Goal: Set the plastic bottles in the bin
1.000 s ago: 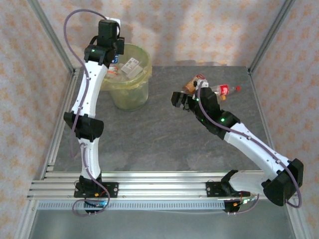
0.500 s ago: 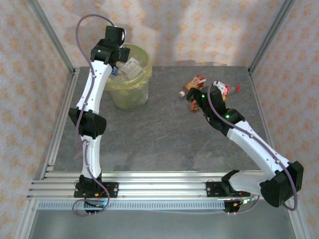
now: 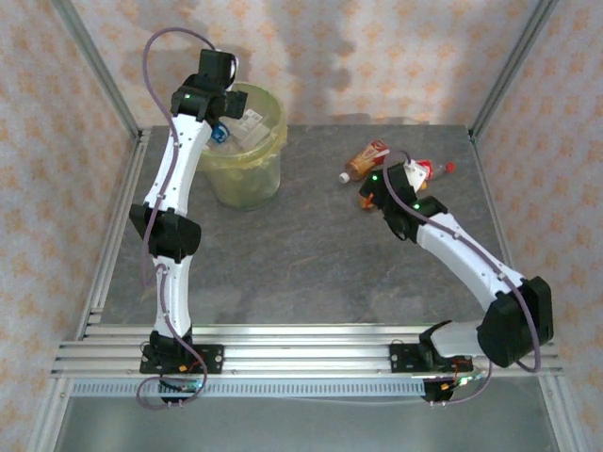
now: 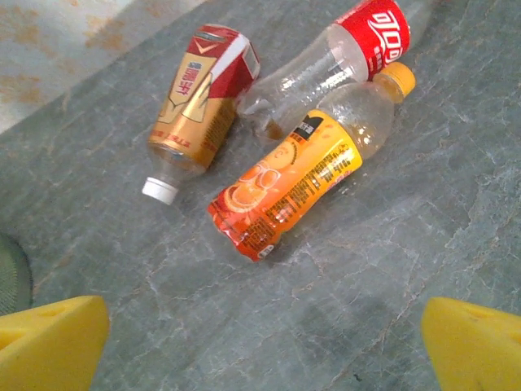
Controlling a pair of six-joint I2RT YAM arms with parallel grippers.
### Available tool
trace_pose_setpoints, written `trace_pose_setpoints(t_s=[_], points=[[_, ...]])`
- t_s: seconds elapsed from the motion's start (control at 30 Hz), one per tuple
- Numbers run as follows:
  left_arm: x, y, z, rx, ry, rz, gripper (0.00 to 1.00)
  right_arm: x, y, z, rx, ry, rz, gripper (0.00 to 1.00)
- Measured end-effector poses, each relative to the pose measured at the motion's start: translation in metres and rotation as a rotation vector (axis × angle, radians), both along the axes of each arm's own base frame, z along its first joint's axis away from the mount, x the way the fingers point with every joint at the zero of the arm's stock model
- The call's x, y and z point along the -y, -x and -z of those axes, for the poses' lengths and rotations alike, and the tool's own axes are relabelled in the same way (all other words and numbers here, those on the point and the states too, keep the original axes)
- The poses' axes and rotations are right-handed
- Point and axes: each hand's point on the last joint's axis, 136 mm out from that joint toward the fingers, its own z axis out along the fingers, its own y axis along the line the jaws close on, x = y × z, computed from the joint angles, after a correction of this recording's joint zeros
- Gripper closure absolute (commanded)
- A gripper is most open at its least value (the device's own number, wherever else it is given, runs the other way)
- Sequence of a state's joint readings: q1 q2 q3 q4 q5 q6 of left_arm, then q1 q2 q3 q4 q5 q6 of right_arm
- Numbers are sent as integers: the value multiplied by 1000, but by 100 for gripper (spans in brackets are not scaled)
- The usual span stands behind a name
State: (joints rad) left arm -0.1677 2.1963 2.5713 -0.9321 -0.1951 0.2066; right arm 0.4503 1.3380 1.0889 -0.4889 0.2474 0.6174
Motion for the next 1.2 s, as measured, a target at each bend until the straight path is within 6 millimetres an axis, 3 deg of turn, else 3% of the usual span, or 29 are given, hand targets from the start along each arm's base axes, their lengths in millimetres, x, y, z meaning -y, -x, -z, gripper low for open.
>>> trace_pose_setpoints(t_s=[0.3, 0.63, 0.8, 1.03, 1.2], points=[[-20, 4, -2, 5, -68, -106, 30, 7, -19, 20, -62, -7, 27, 1], [-46, 13, -6, 9, -165, -239, 35, 2, -45, 36, -106, -21, 29, 1], [-56, 19, -8, 0, -216, -292, 42, 11, -61, 48, -133, -46, 52, 1], [-73, 27, -7, -24, -247, -347, 40, 17, -83, 69, -180, -76, 72, 1], [-71, 28, -6, -19, -192, -334, 32, 13, -95, 80, -203, -76, 79, 1]])
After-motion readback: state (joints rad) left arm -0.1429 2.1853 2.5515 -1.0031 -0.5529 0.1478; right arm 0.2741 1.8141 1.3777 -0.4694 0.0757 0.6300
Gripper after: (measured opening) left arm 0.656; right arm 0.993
